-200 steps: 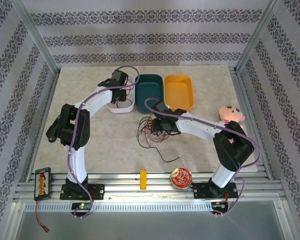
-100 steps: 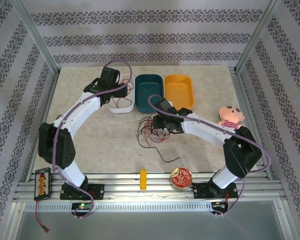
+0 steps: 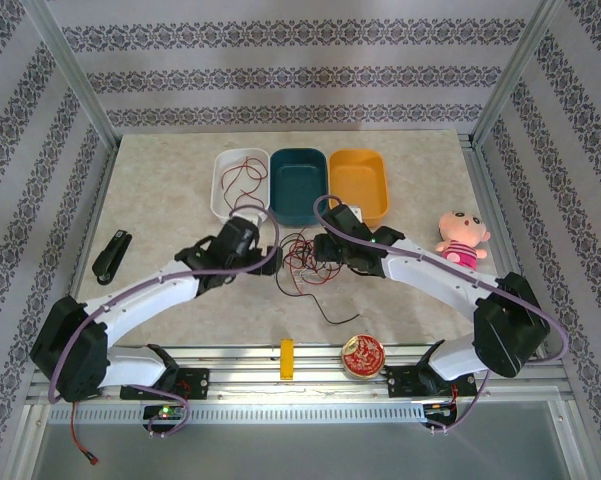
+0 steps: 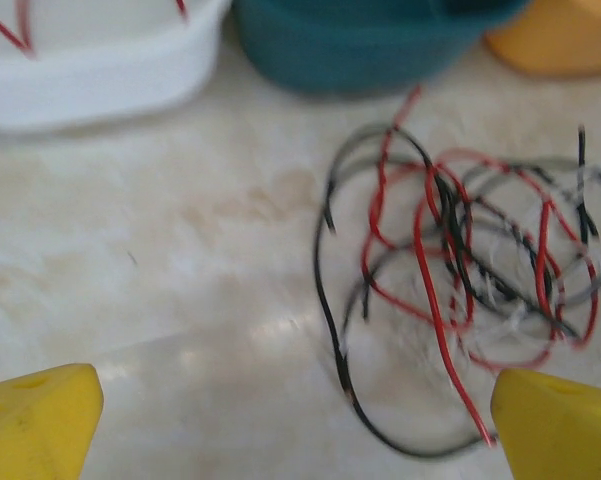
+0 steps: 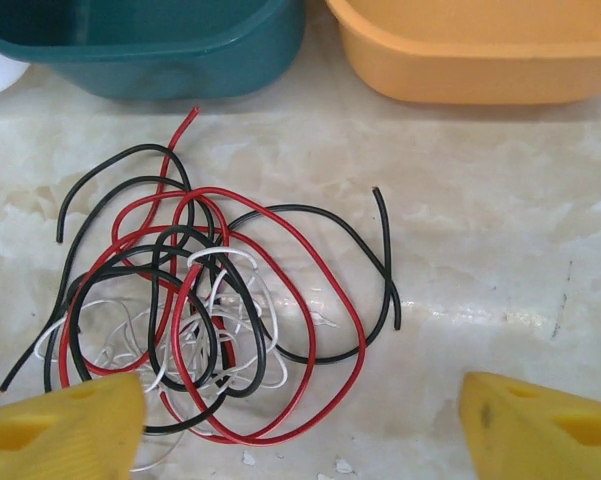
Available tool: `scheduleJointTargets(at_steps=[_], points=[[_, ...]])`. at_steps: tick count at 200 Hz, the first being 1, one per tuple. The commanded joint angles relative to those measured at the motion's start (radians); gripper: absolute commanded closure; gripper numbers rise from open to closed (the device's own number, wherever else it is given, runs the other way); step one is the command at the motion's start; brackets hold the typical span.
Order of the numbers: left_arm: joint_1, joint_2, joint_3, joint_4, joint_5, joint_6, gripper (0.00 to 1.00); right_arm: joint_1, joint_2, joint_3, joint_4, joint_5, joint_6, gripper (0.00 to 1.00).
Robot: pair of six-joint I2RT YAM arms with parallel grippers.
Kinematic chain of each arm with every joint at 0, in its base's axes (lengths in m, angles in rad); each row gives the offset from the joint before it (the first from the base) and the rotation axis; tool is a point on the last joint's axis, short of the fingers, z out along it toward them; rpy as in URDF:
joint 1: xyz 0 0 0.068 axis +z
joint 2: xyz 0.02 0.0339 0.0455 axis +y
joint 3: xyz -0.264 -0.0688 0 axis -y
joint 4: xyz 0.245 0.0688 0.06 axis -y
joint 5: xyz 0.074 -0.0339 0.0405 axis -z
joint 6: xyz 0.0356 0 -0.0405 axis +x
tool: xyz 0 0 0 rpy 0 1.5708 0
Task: Untangle the cables
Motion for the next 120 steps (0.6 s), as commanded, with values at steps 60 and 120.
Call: scheduleJointTargets(at_steps=[60, 120], points=[[-0.145, 0.103, -0.033, 0.193, -0.010, -0.184, 0.36, -0.034, -0.043, -0.066, 0.020, 0.041, 0.074, 0.02], [-0.147, 0.247, 0.043, 0.254, 0.004, -0.169, 0.62, -0.045, -0.020, -0.070, 0.010, 0.081, 0.138, 0.02]])
